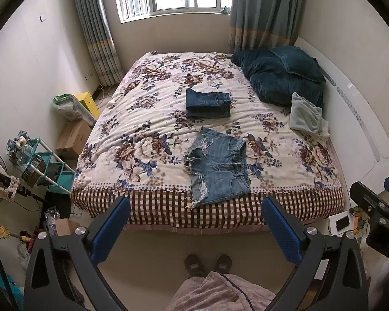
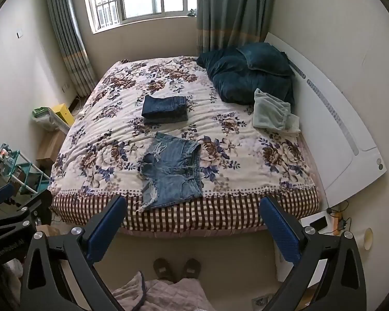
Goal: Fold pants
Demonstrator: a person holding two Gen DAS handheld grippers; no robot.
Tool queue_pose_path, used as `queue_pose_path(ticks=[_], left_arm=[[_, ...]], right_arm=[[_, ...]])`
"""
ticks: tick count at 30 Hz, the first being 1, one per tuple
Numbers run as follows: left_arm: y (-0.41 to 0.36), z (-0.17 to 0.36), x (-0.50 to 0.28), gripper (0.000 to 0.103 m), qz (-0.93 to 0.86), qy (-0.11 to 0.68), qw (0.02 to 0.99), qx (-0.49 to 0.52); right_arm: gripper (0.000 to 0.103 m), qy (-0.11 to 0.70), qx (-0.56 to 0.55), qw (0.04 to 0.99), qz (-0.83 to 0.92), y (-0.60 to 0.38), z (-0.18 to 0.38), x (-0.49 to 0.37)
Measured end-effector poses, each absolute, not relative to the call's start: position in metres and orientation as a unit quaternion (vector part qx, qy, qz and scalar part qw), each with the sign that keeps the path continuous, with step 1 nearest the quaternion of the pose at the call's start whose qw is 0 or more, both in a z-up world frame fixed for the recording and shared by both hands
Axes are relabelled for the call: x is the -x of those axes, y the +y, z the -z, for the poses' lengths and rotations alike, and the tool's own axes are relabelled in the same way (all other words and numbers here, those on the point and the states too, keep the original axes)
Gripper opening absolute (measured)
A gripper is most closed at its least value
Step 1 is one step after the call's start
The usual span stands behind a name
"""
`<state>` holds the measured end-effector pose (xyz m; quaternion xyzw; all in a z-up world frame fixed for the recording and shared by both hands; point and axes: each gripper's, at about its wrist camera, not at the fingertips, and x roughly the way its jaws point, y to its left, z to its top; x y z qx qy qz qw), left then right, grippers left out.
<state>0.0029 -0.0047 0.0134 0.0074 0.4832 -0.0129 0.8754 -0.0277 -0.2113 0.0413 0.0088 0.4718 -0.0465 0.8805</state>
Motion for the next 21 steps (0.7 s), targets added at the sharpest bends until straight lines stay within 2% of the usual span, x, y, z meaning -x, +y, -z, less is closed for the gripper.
queue_pose_path(ticks=[21], left_arm=[[-0.0063,-0.0182,-0.0052,0.103,0.01,0.48,0.877,-0.01]], right_arm=[[0.103,0.47,-0.009,0.881,0.044,-0.2092,-0.0412,0.0351]])
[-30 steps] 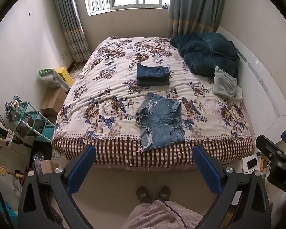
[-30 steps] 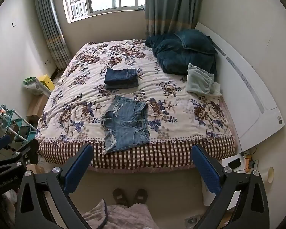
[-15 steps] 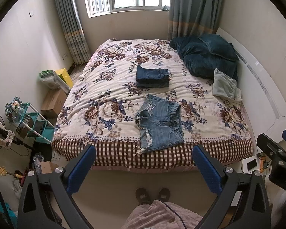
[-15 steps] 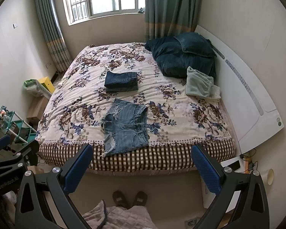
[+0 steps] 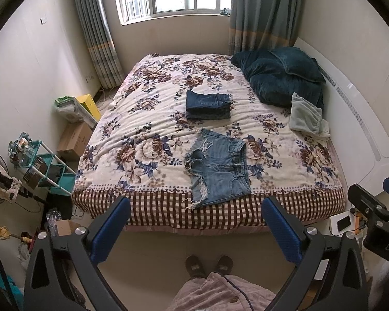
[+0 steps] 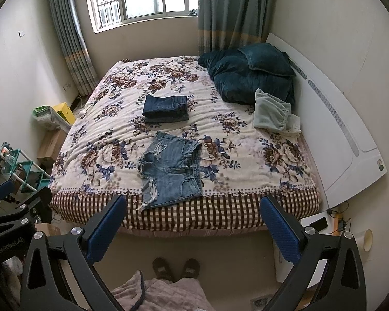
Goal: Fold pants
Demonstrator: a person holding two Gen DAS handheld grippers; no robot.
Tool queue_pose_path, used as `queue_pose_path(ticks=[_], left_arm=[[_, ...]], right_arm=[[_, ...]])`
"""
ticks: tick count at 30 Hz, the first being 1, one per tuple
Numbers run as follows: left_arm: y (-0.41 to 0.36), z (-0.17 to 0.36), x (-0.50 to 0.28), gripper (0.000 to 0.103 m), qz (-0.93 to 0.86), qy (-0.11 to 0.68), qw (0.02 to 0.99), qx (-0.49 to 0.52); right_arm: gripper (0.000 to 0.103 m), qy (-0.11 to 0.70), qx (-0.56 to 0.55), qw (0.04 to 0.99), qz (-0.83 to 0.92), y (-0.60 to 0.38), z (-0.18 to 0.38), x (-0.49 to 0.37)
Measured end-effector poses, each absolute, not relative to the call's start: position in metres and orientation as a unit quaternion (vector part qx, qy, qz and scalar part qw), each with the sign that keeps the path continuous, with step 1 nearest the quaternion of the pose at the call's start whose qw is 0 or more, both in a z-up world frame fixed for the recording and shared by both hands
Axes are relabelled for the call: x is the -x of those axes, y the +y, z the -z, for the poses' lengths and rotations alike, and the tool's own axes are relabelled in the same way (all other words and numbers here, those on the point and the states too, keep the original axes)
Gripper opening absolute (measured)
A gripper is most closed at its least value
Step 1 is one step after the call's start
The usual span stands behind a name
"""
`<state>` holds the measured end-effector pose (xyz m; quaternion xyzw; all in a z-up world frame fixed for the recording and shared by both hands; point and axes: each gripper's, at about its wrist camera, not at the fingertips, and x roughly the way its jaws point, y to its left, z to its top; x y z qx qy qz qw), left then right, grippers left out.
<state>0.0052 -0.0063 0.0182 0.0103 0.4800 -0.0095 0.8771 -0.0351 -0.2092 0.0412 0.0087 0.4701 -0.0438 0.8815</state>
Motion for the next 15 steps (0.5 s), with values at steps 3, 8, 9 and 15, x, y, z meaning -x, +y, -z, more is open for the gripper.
queue_pose_path(ticks=[3,8,9,15], left_arm=[[-0.008,-0.0195,-0.0058,0.103,0.009,0.479,0.878,-0.01],[-0.0114,-0.0229,-0.007,0.103,0.01,0.478,0.878,-0.011],[-0.0126,-0.0238,-0.0081,0.103,0.01,0.478,0.878,-0.01],[-0.0157,-0.0255,-0.008,0.103,0.01,0.479,0.878,-0.009]], right_arm=[[0.103,0.47,-0.008,0.882,0.043,-0.2094,-0.0412,0.035],[0.103,0.47,-0.01,0.882,0.043,-0.211,-0.042,0.0355],[0.103,0.469,-0.009,0.882,0.043,-0.2112,-0.0388,0.0377],[0.103,0.468,-0.009,0.882,0.043,-0.2119,-0.0369,0.0388]])
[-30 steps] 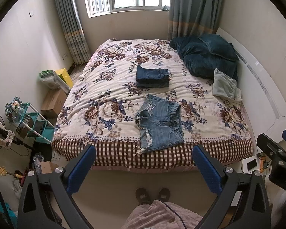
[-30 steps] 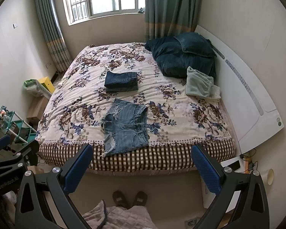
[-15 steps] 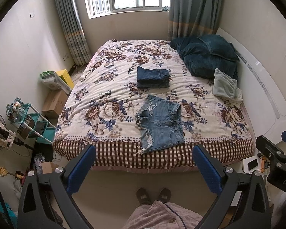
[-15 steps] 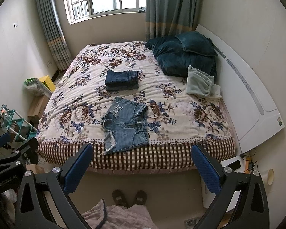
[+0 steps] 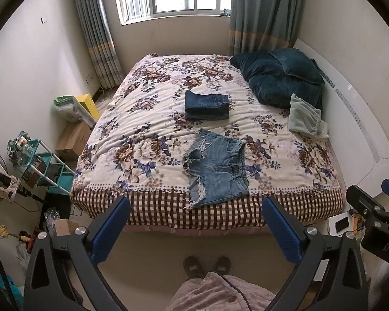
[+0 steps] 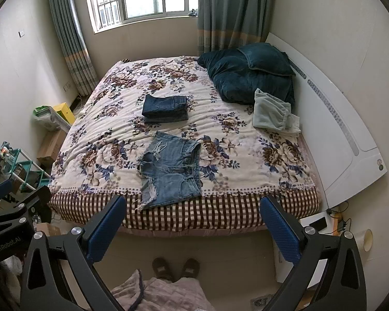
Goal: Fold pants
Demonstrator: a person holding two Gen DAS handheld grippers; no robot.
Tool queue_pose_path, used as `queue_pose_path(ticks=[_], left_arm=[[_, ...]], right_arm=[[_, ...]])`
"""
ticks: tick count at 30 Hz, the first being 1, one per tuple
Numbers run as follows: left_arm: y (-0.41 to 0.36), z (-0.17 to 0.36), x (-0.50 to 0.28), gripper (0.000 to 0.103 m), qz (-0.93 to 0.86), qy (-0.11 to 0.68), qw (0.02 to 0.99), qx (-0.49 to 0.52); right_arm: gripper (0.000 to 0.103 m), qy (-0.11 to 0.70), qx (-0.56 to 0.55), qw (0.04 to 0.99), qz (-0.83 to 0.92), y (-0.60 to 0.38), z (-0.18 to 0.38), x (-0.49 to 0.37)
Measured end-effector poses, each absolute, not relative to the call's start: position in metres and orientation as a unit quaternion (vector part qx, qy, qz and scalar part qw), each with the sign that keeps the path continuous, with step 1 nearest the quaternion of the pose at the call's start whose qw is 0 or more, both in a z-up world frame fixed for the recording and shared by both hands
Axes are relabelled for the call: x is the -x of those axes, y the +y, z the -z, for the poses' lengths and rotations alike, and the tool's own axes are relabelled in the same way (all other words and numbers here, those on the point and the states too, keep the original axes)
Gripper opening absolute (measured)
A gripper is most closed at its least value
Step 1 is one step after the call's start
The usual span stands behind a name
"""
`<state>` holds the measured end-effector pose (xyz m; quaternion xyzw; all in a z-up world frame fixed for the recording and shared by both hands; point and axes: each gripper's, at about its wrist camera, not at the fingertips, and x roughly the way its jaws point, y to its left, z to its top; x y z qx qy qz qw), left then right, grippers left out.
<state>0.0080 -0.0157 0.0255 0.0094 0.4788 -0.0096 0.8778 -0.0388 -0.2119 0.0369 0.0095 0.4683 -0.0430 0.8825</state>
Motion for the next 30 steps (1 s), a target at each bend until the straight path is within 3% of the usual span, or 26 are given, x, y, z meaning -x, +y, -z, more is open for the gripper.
queue_pose_path(ticks=[30], left_arm=[[-0.011,-0.017,-0.008,0.103,-0.002,0.474,0.88,-0.005]], right_arm=[[0.103,0.469,-0.012,0.883,0.026,-0.208,-0.031,0.025]])
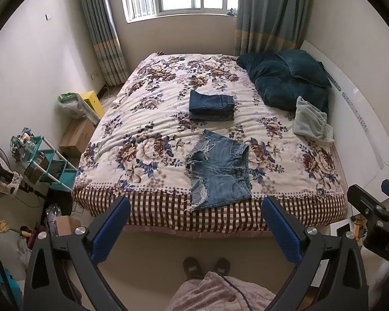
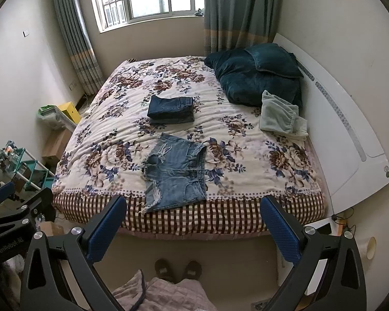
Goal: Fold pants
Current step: 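Lower both grippers to the shorts' waistband and close on it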
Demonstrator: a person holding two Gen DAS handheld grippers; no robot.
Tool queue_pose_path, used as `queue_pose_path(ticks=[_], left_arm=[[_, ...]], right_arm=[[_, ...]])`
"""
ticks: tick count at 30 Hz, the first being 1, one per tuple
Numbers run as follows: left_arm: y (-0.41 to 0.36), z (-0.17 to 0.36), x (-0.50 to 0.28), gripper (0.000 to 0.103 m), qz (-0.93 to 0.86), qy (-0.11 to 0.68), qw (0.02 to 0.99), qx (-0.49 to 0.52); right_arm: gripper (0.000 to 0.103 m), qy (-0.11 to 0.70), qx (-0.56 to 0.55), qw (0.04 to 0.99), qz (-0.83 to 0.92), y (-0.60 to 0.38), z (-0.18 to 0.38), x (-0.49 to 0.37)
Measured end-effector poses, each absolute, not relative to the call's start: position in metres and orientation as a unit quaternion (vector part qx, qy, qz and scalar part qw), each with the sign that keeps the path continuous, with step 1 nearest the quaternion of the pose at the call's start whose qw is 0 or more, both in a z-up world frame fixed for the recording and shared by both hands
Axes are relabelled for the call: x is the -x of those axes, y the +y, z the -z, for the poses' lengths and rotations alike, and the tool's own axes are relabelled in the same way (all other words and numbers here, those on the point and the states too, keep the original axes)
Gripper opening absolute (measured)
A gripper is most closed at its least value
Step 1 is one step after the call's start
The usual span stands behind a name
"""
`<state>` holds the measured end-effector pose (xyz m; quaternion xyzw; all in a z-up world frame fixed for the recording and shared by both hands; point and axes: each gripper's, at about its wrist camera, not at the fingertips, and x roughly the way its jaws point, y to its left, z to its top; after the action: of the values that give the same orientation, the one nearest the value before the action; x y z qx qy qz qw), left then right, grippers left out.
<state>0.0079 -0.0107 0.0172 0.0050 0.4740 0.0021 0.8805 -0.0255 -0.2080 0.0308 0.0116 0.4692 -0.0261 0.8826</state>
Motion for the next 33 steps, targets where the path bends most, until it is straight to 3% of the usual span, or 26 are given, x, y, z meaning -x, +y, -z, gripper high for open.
queue_pose_path(ticks=[8,14,20,33], left_arm=[[-0.023,0.007,-0.023,0.103,-0.04,0.468,0.883,-0.001],[-0.025,0.044,-0.072,0.103,-0.072,0.471,0.879,-0.005],[-0.019,0.109,-0.151,0.103,-0.085,0.516,0.852,-0.015],[-0.011,0.274,-0.366,0.103,-0.039,0.6,0.797,-0.059]], right_arm=[[0.103,0.47,-0.013,0.882,0.028,-0.204,-0.023,0.025],[0.103,0.476,-0.024,0.878,0.041,-0.212,0.017,-0.013],[0.103,0.509,-0.076,0.857,0.026,-0.23,0.085,-0.089],[0.103,0.603,-0.166,0.776,0.076,-0.277,0.291,-0.32]])
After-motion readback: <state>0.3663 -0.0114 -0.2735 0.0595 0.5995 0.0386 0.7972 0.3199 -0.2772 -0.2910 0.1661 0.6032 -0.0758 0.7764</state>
